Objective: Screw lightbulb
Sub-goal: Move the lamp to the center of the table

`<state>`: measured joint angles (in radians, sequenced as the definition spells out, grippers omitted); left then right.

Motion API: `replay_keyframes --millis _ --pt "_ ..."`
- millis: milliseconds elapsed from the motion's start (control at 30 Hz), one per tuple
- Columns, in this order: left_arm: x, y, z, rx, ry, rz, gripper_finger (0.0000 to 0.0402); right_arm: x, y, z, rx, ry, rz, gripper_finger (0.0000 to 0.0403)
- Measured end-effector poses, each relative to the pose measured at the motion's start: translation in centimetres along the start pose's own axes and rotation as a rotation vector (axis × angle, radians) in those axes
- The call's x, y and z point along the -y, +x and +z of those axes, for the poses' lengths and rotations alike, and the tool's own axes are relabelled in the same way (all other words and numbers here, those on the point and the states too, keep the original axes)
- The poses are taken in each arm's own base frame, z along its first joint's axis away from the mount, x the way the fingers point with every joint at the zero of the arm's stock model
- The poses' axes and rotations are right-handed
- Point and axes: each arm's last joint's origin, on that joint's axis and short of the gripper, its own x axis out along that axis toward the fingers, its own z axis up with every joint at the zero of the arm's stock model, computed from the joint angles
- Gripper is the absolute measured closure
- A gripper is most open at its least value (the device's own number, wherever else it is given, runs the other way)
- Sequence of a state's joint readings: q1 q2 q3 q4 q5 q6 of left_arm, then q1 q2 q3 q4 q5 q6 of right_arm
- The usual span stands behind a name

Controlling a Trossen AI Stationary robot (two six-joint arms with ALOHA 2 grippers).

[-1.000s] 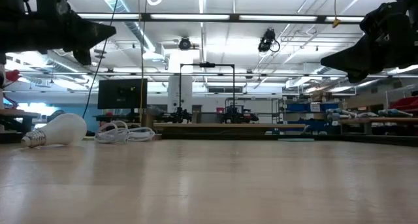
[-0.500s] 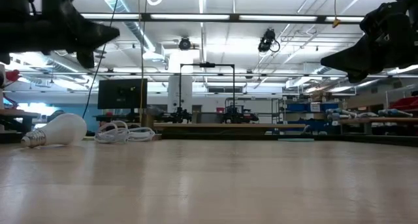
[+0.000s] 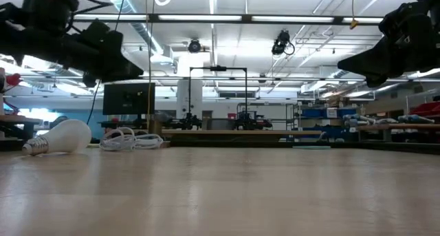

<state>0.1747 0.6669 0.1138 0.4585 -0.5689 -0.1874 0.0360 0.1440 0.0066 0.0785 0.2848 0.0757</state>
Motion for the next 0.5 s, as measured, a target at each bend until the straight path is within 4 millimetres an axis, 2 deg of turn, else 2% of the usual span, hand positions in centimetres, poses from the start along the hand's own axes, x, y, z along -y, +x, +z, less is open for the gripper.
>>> replay_keyframes --millis 233,500 --pt "0.0 3.0 0.4 -0.086 0.060 0.149 0.0263 0.0 0.0 0.0 0.002 0.001 0.000 0.0380" --pt "-1.6 7.3 -0.5 -0.215 0.114 0.252 0.0263 0.0 0.0 0.0 0.003 0.001 0.000 0.0380"
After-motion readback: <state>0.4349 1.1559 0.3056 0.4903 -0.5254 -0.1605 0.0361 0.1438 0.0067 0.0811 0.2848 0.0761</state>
